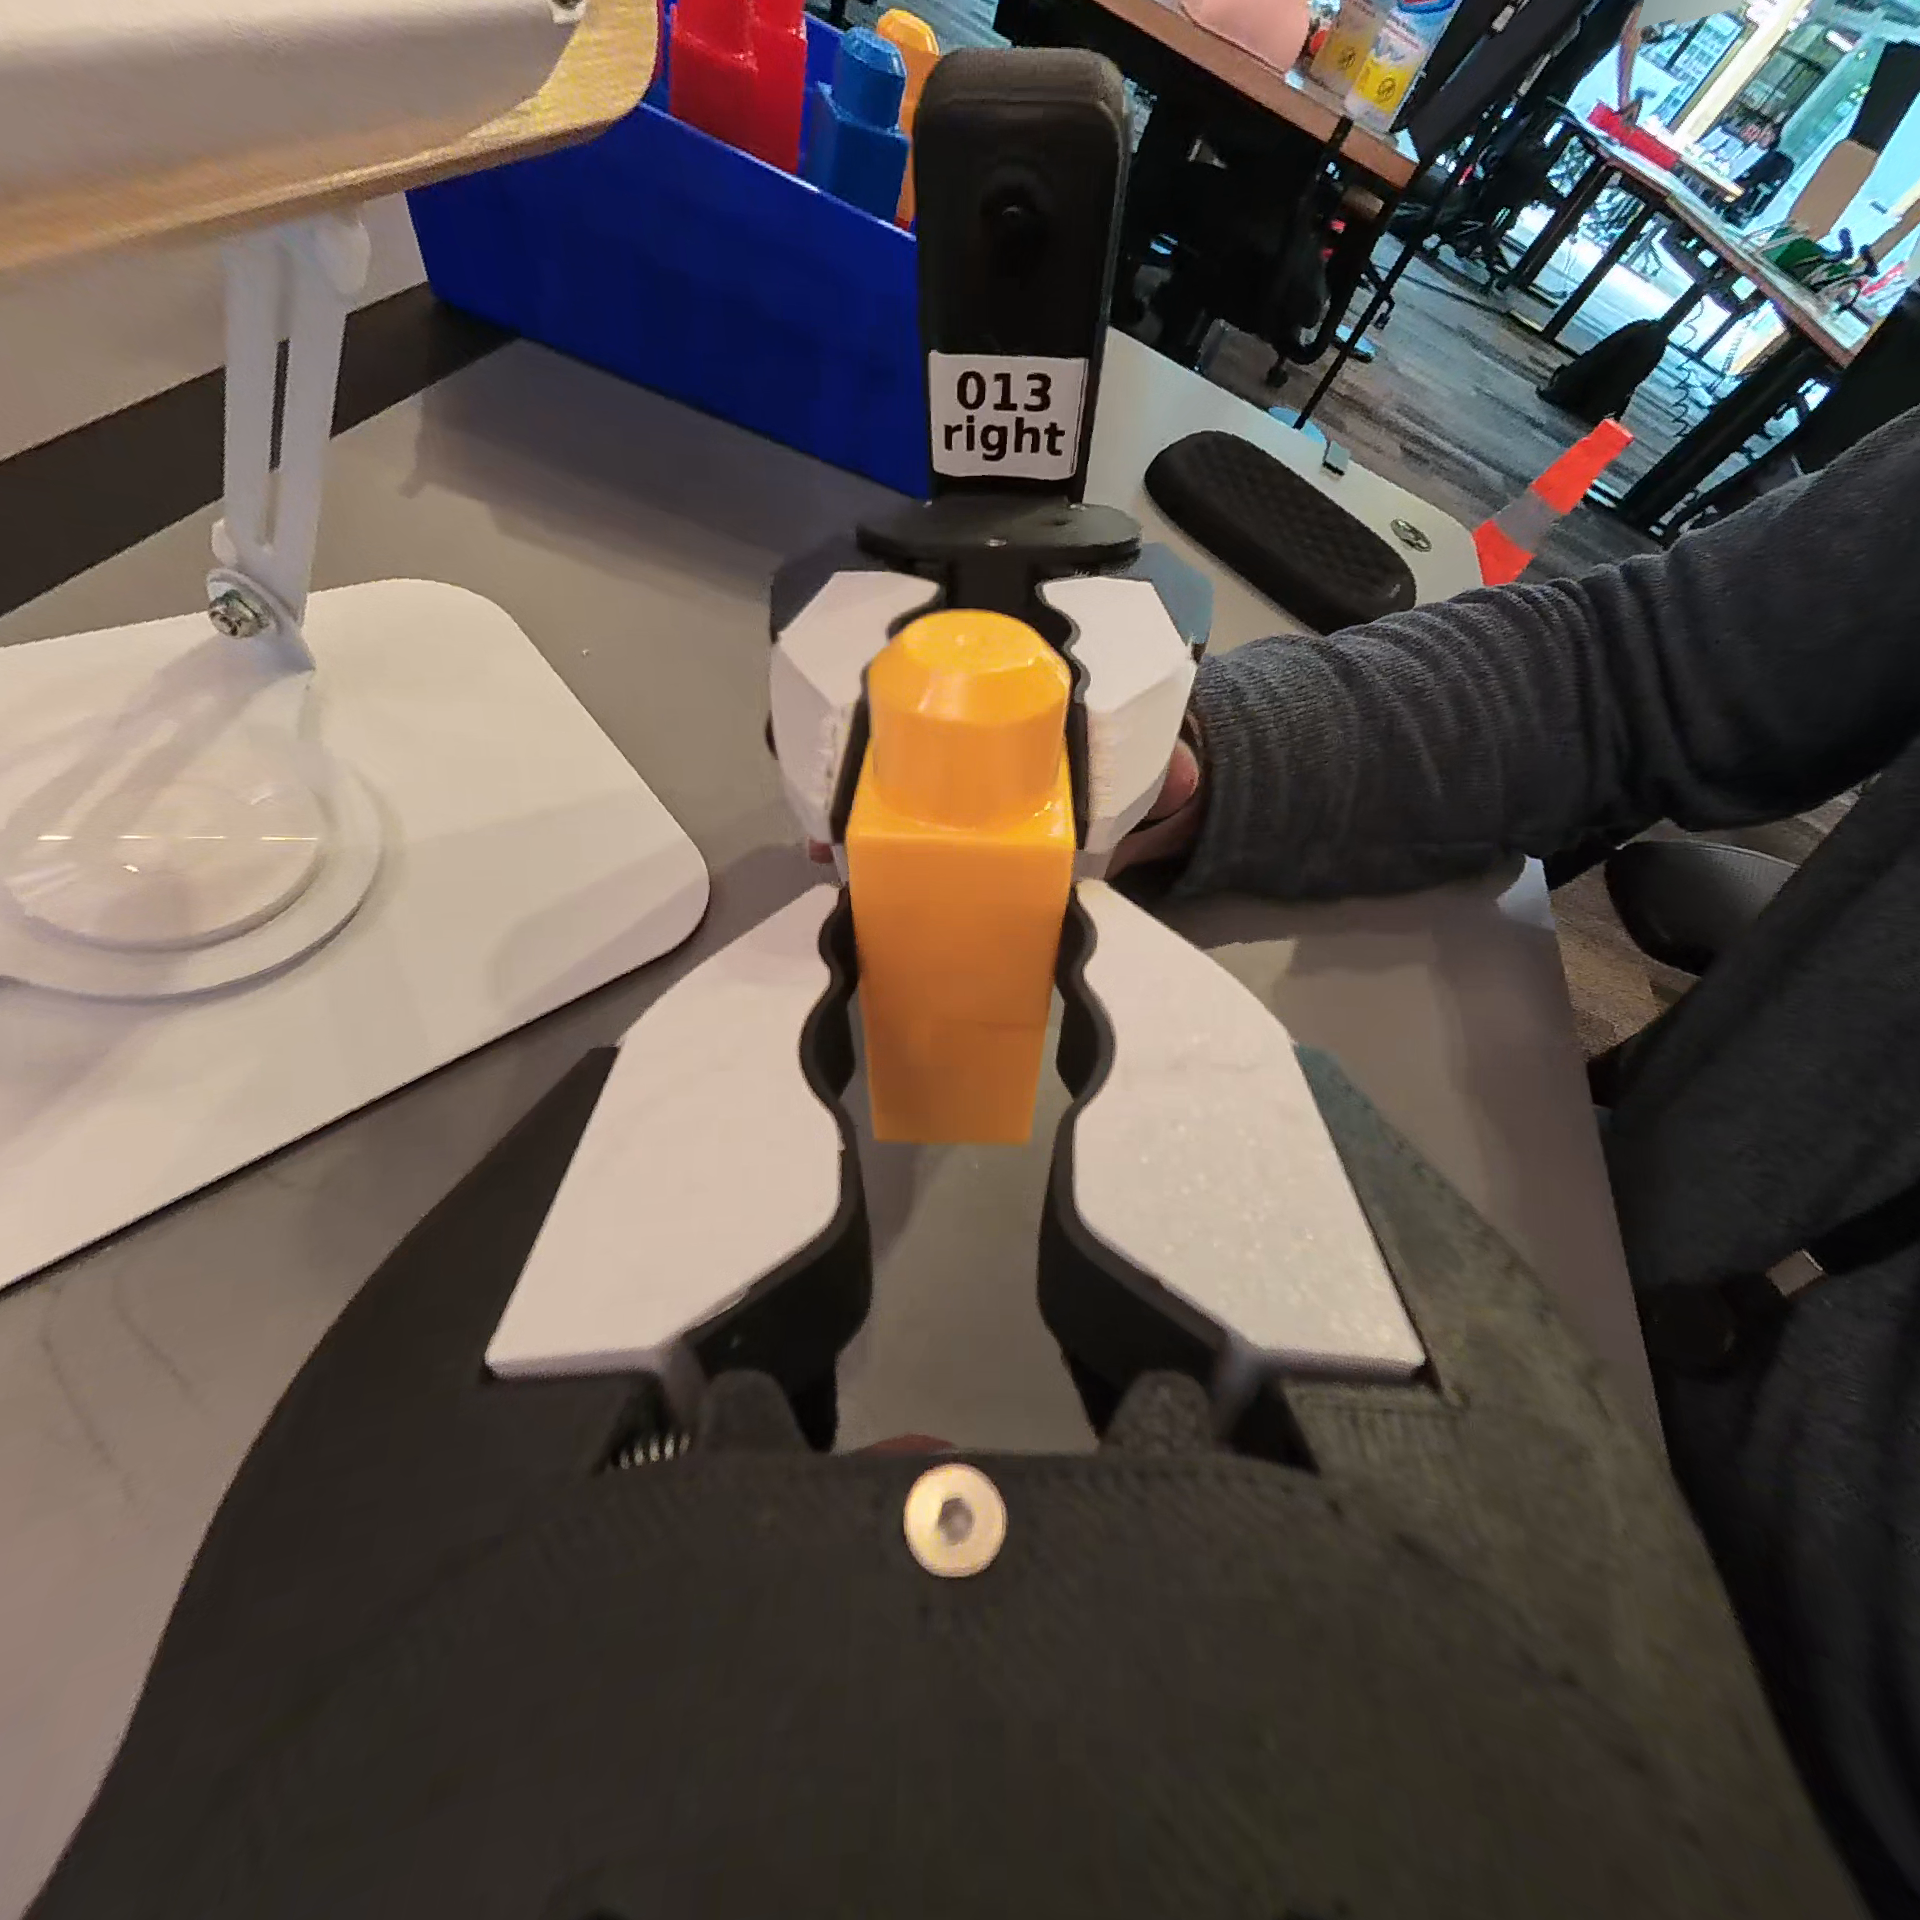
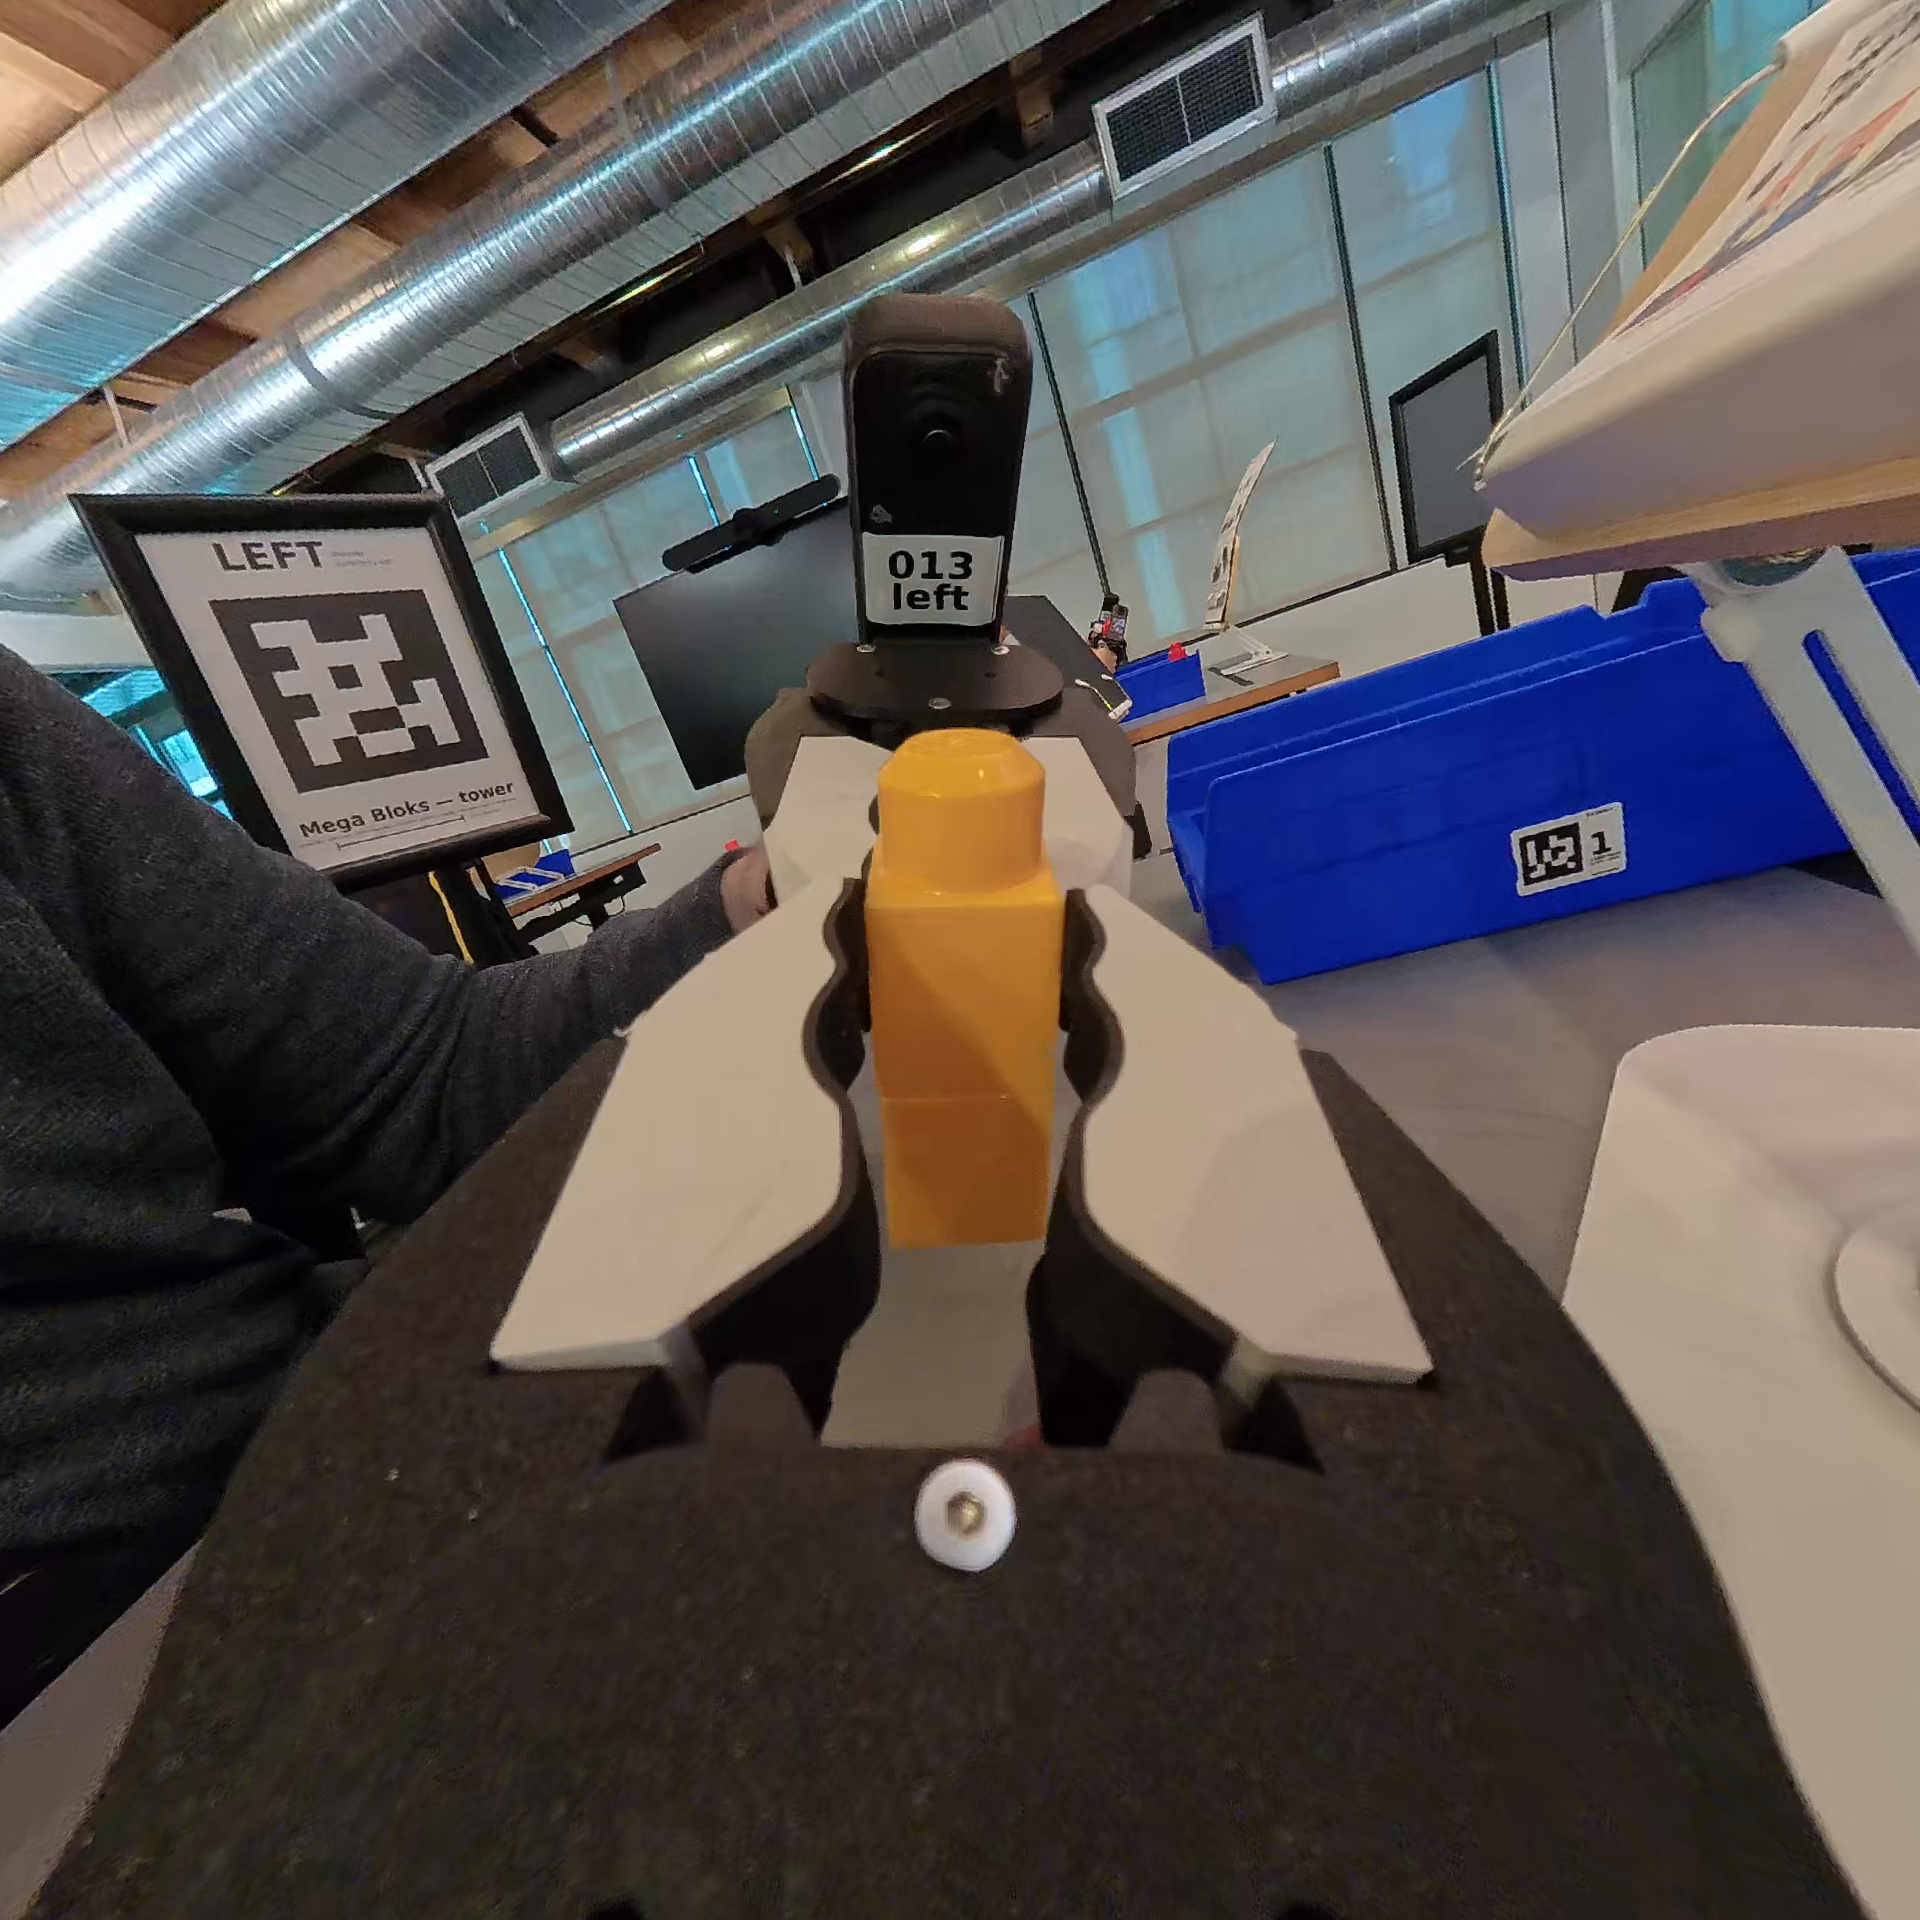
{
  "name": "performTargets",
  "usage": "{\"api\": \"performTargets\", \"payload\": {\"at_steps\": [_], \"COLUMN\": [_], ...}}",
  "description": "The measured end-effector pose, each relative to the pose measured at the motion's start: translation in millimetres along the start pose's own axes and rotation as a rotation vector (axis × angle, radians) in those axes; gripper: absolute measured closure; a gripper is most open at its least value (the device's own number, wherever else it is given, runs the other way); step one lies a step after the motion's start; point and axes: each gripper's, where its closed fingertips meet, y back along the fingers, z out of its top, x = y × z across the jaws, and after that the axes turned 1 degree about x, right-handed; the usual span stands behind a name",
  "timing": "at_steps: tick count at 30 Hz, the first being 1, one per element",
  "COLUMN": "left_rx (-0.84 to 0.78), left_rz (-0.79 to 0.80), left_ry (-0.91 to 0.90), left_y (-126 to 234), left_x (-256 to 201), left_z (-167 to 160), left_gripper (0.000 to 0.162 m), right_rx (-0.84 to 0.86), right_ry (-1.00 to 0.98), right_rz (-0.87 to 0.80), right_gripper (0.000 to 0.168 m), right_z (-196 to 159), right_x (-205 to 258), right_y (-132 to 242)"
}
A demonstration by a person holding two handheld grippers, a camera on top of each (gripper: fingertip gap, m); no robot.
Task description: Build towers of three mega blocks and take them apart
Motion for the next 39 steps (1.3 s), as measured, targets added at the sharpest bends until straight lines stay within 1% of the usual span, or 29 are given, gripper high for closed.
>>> {"api": "performTargets", "payload": {"at_steps": [4, 7, 10, 12, 17, 19, 20, 23, 25, 26, 29, 31, 32, 35, 39], "left_rx": [-0.016, -0.014, 0.004, 0.011, 0.042, 0.058, 0.075, 0.092, 0.063, 0.062, 0.093, 0.065, 0.055, 0.029, 0.039], "left_rz": [-0.018, -0.023, -0.032, -0.047, -0.044, -0.068, -0.065, -0.052, -0.071, -0.077, -0.064, -0.058, -0.06, -0.067, -0.082], "left_ry": [0.0, 0.011, 0.018, 0.01, 0.005, 0.011, 0.005, -0.01, 0.01, 0.021, 0.027, 0.034, 0.04, 0.054, 0.064], "left_y": [0.9, 0.6, -4.6, -7.5, -5.9, -5.6, -6.4, -7.4, -7.6, -9.0, -17.6, -20.1, -20.0, -17.1, -13.1], "left_x": [-0.9, 1.4, 1.8, -0.7, -0.4, -4.6, -5.5, -5.9, -7.3, -7.8, -5.8, -4.1, -2.9, -2.2, -2.7], "left_z": [0.8, -4.2, -12.1, -14.5, -16.7, -16.3, -17.1, -16.7, -13.5, -14.6, -24.3, -22.2, -21.5, -18.2, -18.0], "left_gripper": [0.126, 0.115, 0.119, 0.127, 0.127, 0.127, 0.127, 0.126, 0.112, 0.108, 0.111, 0.123, 0.126, 0.126, 0.126], "right_rx": [-0.002, -0.043, -0.047, -0.049, -0.027, 0.009, 0.026, 0.021, -0.003, -0.019, -0.044, -0.034, -0.036, -0.036, -0.027], "right_ry": [0.003, -0.021, -0.014, -0.014, -0.022, -0.02, -0.011, -0.006, -0.024, -0.032, -0.042, -0.035, -0.033, -0.035, -0.035], "right_rz": [0.002, 0.007, 0.008, 0.005, 0.014, 0.03, 0.036, 0.033, 0.016, 0.015, 0.012, 0.02, 0.018, 0.016, 0.02], "right_gripper": [0.133, 0.133, 0.133, 0.133, 0.132, 0.127, 0.131, 0.132, 0.132, 0.132, 0.132, 0.132, 0.132, 0.132, 0.132], "right_z": [0.6, 6.3, 7.3, 7.1, 4.3, -0.8, -3.1, -2.1, 0.9, 3.4, 7.0, 5.5, 5.8, 6.6, 5.4], "right_x": [1.0, -0.4, -0.1, -0.6, -0.6, 2.1, 3.9, 4.7, 0.5, -0.7, -2.7, -0.7, -0.6, -2.0, -1.8], "right_y": [-0.2, 3.1, 3.9, 3.8, 3.1, -0.5, -2.3, -2.0, 0.0, 1.7, 4.5, 3.2, 3.0, 4.9, 4.5]}}
